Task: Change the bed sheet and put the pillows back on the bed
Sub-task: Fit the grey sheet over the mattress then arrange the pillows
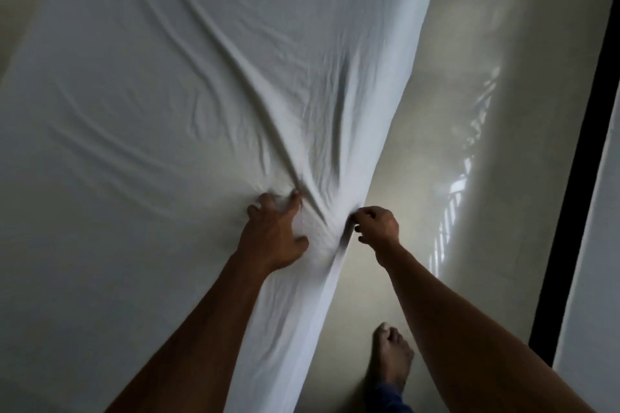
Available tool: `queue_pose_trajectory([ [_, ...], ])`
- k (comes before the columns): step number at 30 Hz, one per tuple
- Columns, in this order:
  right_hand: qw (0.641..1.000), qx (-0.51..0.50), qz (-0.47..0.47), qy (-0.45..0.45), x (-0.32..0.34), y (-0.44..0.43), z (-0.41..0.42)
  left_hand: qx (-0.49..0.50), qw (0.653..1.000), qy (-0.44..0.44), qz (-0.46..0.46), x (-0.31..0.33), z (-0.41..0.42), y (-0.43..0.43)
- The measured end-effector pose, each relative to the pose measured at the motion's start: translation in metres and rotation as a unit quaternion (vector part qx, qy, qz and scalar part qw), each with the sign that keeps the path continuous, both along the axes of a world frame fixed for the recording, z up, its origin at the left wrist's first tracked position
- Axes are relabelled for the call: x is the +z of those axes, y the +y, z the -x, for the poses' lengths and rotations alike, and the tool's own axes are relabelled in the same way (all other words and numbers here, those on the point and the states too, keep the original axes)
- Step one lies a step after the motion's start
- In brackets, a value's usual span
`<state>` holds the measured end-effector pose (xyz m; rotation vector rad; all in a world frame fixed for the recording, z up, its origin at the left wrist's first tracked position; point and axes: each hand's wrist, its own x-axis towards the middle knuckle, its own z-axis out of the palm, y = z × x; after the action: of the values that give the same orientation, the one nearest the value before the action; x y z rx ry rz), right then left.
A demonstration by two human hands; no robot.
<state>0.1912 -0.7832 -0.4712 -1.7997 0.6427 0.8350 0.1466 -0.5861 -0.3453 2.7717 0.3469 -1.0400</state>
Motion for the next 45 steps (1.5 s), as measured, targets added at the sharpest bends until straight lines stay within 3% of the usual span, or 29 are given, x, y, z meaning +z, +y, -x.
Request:
queue_pose_trajectory([
  [3, 0.996, -0.053, -0.065, -0.009, 0.018, 0.001, -0.047, 0.013, 0.999, 0.051, 0.012, 0.005, -0.013, -0.003],
  [6, 0.994, 0.064, 0.035, -0.083, 0.022, 0.000, -0.065, 0.001, 0.998, 0.067, 0.017, 0.019, -0.036, 0.002],
  [10, 0.970, 0.168, 0.150, -0.094, 0.033, -0.026, -0.094, 0.080, 0.984, -0.158, -0.029, 0.025, -0.109, 0.020],
  [12, 0.966, 0.225, 0.123, -0.018, 0.029, -0.030, -0.121, 0.138, 0.958, -0.252, -0.012, 0.019, -0.148, 0.030],
  [14, 0.967, 0.240, 0.086, 0.012, 0.025, -0.026, -0.162, 0.166, 0.946, -0.277, 0.025, 0.013, -0.191, 0.037],
  [18, 0.992, -0.053, 0.051, -0.107, 0.031, -0.013, -0.261, 0.129, 0.960, -0.250, 0.016, -0.004, -0.241, 0.038],
  [20, 0.984, -0.125, 0.048, -0.117, 0.017, -0.005, -0.294, 0.103, 0.964, -0.242, -0.035, -0.018, -0.244, 0.035],
  [28, 0.968, -0.058, 0.203, -0.137, 0.019, -0.042, -0.338, 0.007, 0.947, -0.319, 0.027, -0.020, -0.286, 0.017],
  [32, 0.997, -0.055, 0.046, -0.019, 0.008, -0.033, -0.366, -0.013, 0.950, -0.303, 0.069, -0.022, -0.318, 0.006],
  [37, 0.970, -0.221, -0.065, -0.081, 0.018, -0.023, -0.453, 0.003, 0.948, -0.305, 0.091, -0.019, -0.372, -0.006],
  [39, 0.972, -0.197, -0.001, -0.130, 0.015, -0.019, -0.483, 0.001, 0.948, -0.300, 0.109, -0.016, -0.396, -0.015],
  [41, 0.973, -0.110, 0.095, -0.179, 0.010, -0.025, -0.498, -0.002, 0.947, -0.298, 0.118, -0.015, -0.419, -0.025],
  [45, 0.966, -0.039, 0.171, -0.190, 0.012, -0.052, -0.524, 0.024, 0.946, -0.298, 0.129, -0.006, -0.484, -0.045],
])
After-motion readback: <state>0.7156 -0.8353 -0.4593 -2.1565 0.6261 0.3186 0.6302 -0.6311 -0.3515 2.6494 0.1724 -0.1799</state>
